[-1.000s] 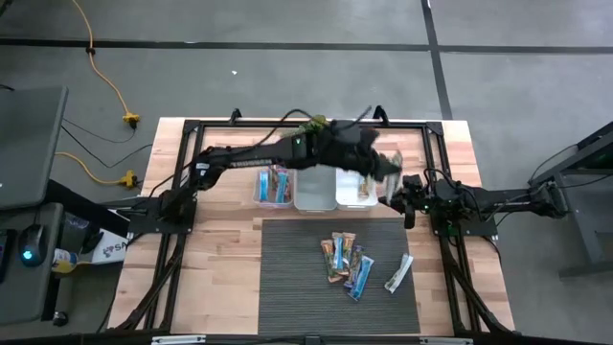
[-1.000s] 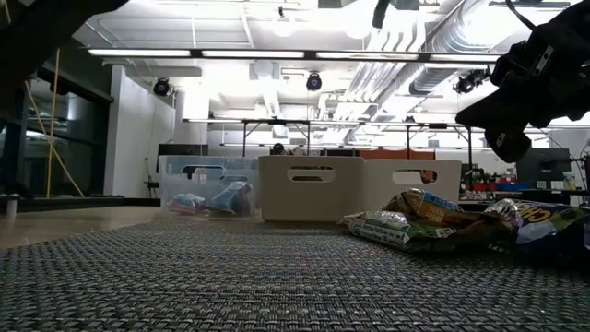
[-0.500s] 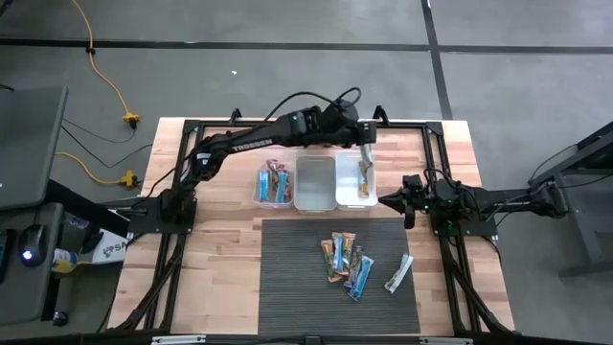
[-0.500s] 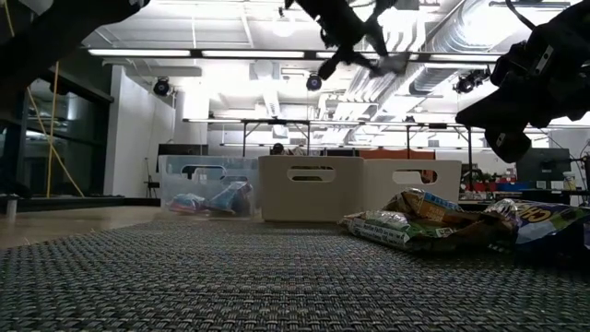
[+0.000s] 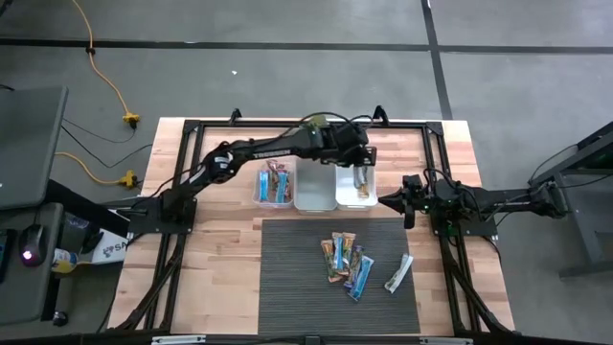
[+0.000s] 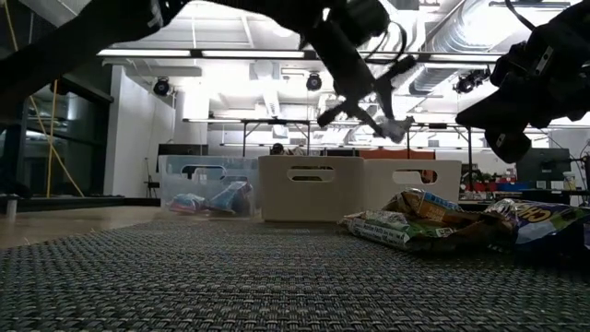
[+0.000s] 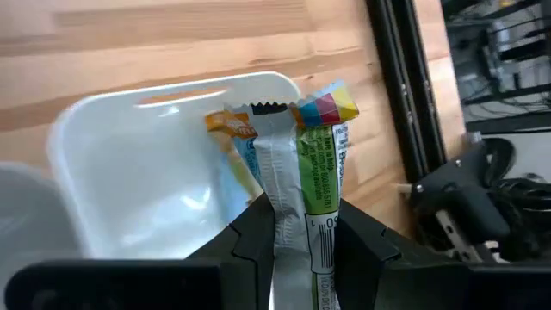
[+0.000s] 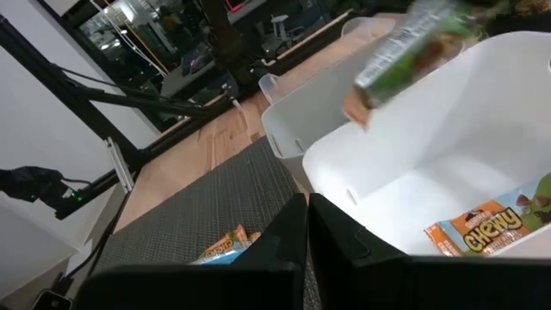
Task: Pick and place Granola Bars by type
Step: Put the yellow granola bar into the white bin
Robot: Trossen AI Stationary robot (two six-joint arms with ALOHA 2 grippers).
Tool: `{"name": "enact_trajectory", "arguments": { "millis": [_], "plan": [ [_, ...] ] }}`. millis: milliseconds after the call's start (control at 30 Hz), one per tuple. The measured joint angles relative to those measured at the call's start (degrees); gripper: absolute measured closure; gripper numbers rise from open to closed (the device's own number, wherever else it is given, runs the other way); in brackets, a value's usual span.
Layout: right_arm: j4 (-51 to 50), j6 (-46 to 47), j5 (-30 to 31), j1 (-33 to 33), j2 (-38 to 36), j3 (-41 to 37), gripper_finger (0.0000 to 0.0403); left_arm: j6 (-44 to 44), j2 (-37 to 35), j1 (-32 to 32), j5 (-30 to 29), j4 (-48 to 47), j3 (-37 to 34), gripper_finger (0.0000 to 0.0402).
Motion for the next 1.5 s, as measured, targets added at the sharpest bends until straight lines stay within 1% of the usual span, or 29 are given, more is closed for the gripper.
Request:
{"name": "enact_trajectory", "arguments": {
  "millis": [67,133,200,267,367,733,833,1067,1167,1267,1367,1433,1500],
  "plan": [
    [0.05,0.00,0.01,-0.02,0.18,0.00,0.0402,-0.03,1.53,-0.24,0.15,0.54,0.13,0.0316],
    [0.02,0.00,0.01,-0.01,0.25,0.00,0.0402,-0.03,2.31,-0.22,0.91,-1.03,-0.06,0.0316],
    [0.03,0.00,0.01,0.00,0.32,0.00,0.0402,-0.04,3.58,-0.60,0.68,0.03,0.09,0.0316],
    [0.02,0.00,0.00,0.00,0.42,0.00,0.0402,0.16,3.87,-0.65,1.52,-1.79,0.01,0.0316],
    [0.03,0.00,-0.01,0.00,0.44,0.00,0.0402,0.91,4.77,-1.11,1.88,-0.45,0.19,0.0316],
    [0.01,0.00,-0.01,0.00,0.44,0.00,0.0402,3.49,5.04,-0.98,3.67,-1.23,0.06,0.0314],
    [0.01,0.00,-0.01,0.00,0.44,0.00,0.0402,3.60,5.04,-0.98,3.95,-1.27,0.06,0.0297],
    [0.01,0.00,-0.02,0.00,0.44,0.00,0.0402,4.40,5.03,-0.98,3.96,-0.99,0.06,0.0219],
    [0.01,0.00,-0.01,0.00,0.44,0.00,0.0402,6.22,5.01,-0.98,4.56,-0.07,0.06,0.0194],
    [0.01,0.00,-0.01,-0.01,0.44,0.00,0.0402,7.81,4.73,-0.63,5.65,0.81,0.05,0.0182],
    [0.01,0.00,-0.03,-0.01,0.45,0.00,0.0402,8.89,3.66,-0.49,6.32,1.05,0.28,0.0181],
    [0.01,0.00,-0.01,-0.01,0.47,0.00,0.0402,10.48,2.46,-0.24,6.55,-1.89,1.06,0.0181],
    [0.03,0.00,-0.08,-0.02,0.47,0.00,0.0402,11.60,0.86,-0.24,6.46,-2.00,1.77,0.0181]
  ]
}}
